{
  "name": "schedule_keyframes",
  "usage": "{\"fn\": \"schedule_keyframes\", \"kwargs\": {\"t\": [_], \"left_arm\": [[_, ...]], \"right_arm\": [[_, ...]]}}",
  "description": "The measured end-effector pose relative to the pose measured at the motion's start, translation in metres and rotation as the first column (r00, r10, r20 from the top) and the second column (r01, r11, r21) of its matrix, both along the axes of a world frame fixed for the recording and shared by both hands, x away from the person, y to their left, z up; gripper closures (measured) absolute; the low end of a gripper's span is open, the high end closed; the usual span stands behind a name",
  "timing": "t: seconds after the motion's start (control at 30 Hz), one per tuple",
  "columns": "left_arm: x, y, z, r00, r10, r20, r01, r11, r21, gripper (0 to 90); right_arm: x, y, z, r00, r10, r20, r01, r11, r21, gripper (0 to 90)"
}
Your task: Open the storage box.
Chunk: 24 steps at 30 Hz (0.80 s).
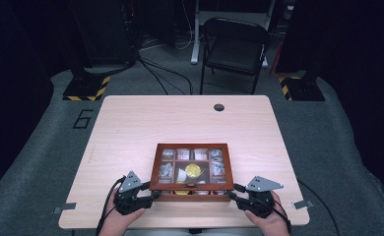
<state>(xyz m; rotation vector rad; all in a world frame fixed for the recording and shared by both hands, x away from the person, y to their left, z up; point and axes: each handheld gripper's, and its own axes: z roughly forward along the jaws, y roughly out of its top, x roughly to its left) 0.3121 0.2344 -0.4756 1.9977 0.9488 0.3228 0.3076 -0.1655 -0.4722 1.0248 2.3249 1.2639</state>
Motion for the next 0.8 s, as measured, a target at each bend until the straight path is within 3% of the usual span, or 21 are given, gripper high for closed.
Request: {"fn": "schedule_keyframes", "kwargs": {"t": [0.17,0.47,0.53,0.8], "left_arm": [[0.001,-0.001,0.003,0.9997,-0.001,0.023,0.001,0.9998,0.019,46.3],[0.01,-0.001,0.014,0.9985,0.009,0.053,-0.01,0.9999,0.007,41.2],[0.013,-0.001,0.016,0.9987,0.018,0.048,-0.017,0.9996,-0.024,40.3],[0.025,0.001,0.027,0.997,0.057,0.052,-0.054,0.9973,-0.048,38.6]], "right_arm": [[0.001,-0.001,0.001,1.0,-0.002,0.007,0.002,1.0,0.005,57.8],[0.008,0.0,0.01,0.9986,-0.02,0.05,0.019,0.9995,0.026,49.5],[0.01,0.0,0.014,0.9981,-0.023,0.057,0.021,0.9992,0.035,48.2],[0.02,-0.001,0.027,0.9954,-0.028,0.092,0.023,0.9978,0.062,43.7]]}}
